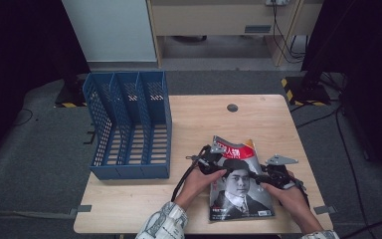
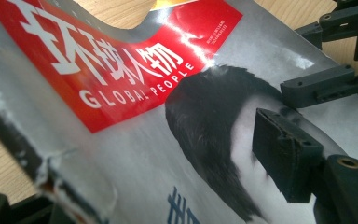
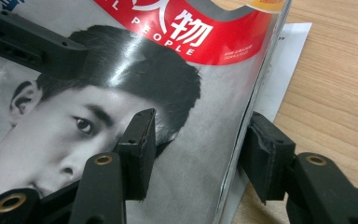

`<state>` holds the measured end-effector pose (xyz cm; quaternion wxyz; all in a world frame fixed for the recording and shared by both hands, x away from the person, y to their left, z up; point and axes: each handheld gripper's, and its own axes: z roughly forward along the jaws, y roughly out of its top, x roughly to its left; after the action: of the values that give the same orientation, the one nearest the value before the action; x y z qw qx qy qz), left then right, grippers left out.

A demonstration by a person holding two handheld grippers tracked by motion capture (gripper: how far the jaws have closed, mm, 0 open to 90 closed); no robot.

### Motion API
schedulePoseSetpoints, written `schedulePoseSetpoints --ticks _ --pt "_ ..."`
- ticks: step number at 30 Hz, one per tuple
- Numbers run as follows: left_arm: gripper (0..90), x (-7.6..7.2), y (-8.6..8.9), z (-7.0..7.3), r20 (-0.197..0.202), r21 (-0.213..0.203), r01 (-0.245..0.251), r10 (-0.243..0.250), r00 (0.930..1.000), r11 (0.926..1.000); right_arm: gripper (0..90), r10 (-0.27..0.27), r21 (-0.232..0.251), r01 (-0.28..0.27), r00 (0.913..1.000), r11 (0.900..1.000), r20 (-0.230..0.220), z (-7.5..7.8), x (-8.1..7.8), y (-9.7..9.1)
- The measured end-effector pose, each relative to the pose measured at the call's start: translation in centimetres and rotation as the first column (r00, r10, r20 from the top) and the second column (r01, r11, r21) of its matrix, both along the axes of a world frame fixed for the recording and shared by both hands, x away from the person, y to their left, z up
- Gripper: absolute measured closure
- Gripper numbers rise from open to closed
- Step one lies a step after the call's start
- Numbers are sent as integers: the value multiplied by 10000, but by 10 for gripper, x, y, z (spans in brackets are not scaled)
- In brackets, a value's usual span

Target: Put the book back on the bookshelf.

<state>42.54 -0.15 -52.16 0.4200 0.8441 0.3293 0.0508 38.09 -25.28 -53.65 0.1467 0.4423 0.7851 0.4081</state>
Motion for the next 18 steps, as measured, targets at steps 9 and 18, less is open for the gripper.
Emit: schedulePoseSetpoints --ticks 9,18 --pt "510 2 3 1 -272 -369 -336 326 9991 9988 488 49 58 -49 10000 10000 -35 0 0 0" --pt "655 1 6 2 -493 -344 -614 597 9970 9975 488 54 84 -53 10000 10000 -48 0 1 -1"
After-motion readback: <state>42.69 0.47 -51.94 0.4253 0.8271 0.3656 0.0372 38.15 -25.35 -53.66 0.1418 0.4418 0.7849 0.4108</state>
